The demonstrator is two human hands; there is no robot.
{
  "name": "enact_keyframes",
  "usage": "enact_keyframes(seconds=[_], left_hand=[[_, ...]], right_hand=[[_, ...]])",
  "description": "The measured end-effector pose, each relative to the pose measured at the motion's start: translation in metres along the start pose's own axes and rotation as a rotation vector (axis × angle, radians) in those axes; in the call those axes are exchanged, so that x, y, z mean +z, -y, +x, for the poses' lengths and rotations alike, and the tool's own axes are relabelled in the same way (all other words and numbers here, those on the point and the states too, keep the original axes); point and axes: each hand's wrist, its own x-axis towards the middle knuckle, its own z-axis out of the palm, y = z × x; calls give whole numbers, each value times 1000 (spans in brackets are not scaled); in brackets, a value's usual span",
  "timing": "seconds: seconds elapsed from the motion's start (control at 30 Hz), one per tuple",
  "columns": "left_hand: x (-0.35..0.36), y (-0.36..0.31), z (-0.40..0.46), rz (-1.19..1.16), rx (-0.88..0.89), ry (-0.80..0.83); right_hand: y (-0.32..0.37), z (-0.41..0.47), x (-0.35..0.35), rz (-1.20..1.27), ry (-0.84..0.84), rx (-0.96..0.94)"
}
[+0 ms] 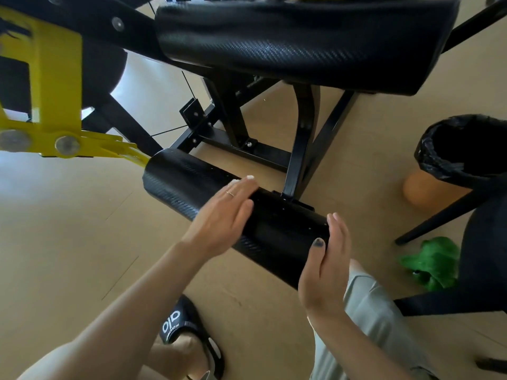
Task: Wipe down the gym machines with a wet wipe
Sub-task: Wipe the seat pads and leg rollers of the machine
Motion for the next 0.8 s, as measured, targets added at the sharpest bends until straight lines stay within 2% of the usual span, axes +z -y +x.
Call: enact_keyframes(seconds=[0.17,0.4,0.57,0.8], left_hand=[[-8,10,0,-188,-135,-70],[13,-10,-13,-166,83,-69],[9,-3,-5,38,37,-34],[28,-44,-7,27,105,105]], right_hand=[[-3,0,3,-16,-29,-47],[0,1,0,-6,23,-6],[-2,3,-7,28,64,38],[2,3,-11,97,69,120]])
